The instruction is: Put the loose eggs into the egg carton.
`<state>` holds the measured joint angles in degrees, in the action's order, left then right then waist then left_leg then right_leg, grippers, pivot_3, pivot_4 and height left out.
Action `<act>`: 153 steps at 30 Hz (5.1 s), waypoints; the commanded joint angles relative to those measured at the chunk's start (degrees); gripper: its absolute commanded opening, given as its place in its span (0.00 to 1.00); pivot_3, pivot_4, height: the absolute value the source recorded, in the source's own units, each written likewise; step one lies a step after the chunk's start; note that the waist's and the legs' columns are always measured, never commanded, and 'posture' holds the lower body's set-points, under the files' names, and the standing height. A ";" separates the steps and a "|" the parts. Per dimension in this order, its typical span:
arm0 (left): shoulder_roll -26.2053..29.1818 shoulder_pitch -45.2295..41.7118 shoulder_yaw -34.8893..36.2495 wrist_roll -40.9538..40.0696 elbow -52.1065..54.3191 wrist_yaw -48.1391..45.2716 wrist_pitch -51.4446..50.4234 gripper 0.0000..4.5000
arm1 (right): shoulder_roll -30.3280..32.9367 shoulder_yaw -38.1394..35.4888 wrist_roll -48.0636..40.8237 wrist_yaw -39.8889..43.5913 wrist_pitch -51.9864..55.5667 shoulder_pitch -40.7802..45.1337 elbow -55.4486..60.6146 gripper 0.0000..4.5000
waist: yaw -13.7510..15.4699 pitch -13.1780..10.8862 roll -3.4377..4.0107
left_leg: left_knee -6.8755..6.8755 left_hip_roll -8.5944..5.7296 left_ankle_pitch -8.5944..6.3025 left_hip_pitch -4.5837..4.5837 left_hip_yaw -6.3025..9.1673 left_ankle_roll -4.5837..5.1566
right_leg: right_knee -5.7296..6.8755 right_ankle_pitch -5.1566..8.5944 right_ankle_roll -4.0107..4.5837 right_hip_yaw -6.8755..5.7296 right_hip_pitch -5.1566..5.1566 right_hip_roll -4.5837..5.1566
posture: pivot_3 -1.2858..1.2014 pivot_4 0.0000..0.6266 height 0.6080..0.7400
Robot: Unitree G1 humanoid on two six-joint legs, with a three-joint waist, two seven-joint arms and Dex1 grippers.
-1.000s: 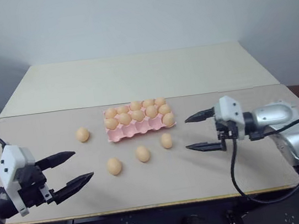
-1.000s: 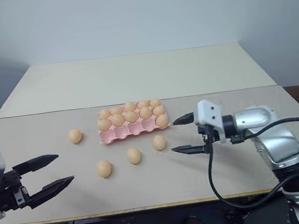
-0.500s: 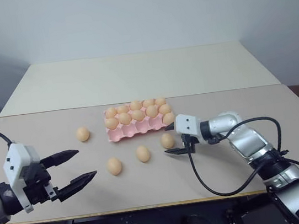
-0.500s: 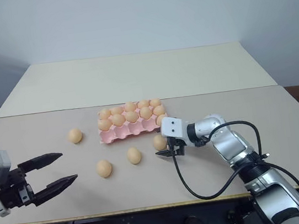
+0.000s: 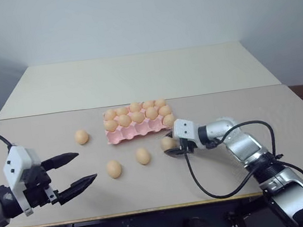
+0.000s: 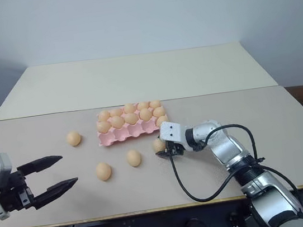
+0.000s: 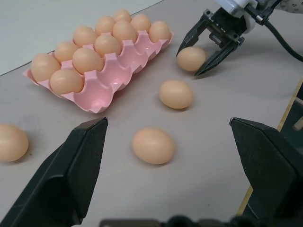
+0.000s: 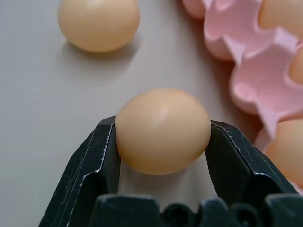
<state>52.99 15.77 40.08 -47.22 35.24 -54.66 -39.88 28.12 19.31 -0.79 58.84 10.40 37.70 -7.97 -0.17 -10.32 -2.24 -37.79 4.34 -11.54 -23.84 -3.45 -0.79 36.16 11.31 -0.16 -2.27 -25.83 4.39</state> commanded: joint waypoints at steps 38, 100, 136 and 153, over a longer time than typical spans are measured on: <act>0.13 3.30 6.09 3.69 -3.75 -6.01 3.43 1.00 | 18.56 -25.13 -19.98 7.98 11.44 -13.08 25.44 0.99 | 0.00 0.01 0.01 | 0.00 0.09 0.01 -0.27 -0.09 -0.01 | -0.04 0.04 0.36 0.00 -0.33 -0.05 | 0.52 0.24 1.00; 0.33 -1.78 0.09 4.23 -3.42 -4.14 4.89 1.00 | -16.47 0.58 1.07 -18.37 15.51 10.29 5.10 0.48 | -0.88 0.08 -0.06 | -0.04 0.23 0.01 -0.26 -0.10 -0.02 | 0.09 -0.17 0.17 0.00 -0.37 -0.21 | 0.52 0.24 1.00; -0.37 4.50 4.60 3.43 -7.69 -7.27 3.64 1.00 | 18.60 -24.46 -27.33 17.49 12.09 -10.59 19.57 0.99 | -0.73 0.07 -0.04 | 0.01 0.35 0.02 -0.11 -0.19 -0.04 | 0.01 -0.01 0.57 0.04 -0.33 -0.30 | 0.52 0.24 1.00; -9.39 -0.66 -12.74 10.37 -0.50 9.24 4.16 1.00 | 21.02 -24.73 -27.80 15.53 9.95 -15.97 22.87 0.99 | 0.18 0.10 -0.08 | 0.00 0.21 0.02 -0.15 -0.28 -0.04 | -0.08 -0.01 0.55 0.14 -0.26 -0.14 | 0.52 0.24 1.00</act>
<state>44.15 16.48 29.70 -38.83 32.43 -49.67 -36.17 48.99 -3.99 -27.28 74.67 21.55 21.45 13.05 0.01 -10.23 -2.31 -37.82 4.54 -11.53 -24.00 -3.72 -0.83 36.11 11.24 0.28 -2.12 -26.09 4.25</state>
